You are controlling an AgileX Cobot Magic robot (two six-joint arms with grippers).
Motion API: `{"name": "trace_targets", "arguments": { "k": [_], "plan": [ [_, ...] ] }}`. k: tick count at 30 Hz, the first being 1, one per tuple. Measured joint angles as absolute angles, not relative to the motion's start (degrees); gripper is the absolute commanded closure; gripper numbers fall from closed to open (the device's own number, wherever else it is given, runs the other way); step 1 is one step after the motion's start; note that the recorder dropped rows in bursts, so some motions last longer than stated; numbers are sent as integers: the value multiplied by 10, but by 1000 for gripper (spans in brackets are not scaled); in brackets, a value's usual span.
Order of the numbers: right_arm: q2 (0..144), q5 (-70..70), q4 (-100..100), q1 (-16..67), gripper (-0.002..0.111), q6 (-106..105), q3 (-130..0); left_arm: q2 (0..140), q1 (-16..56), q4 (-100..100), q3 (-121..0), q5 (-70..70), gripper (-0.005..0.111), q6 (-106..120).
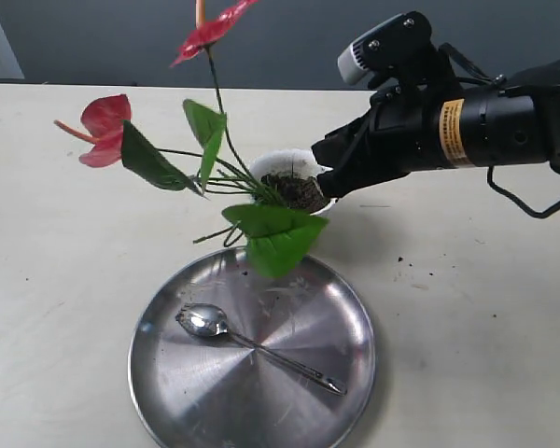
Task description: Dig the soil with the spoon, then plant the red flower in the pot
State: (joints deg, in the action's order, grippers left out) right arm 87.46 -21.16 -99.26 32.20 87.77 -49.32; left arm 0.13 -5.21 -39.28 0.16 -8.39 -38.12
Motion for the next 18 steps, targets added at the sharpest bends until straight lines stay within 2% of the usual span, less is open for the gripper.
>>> {"name": "trace_targets", "arguments": {
  "k": [9,11,13,18],
  "plan": [
    [872,-197,-998,322,92,924,-490,1,-52,-393,2,-84,106,-381],
    [859,-179,-999,322,99,936,-481,1,-52,-393,2,-84,106,-381],
    [837,-152,-999,322,109,940,-465,1,-52,-393,2,-84,106,-381],
    [734,-105,-999,322,109,954,-399,1,-52,-393,2,-84,106,-381]
  ]
}}
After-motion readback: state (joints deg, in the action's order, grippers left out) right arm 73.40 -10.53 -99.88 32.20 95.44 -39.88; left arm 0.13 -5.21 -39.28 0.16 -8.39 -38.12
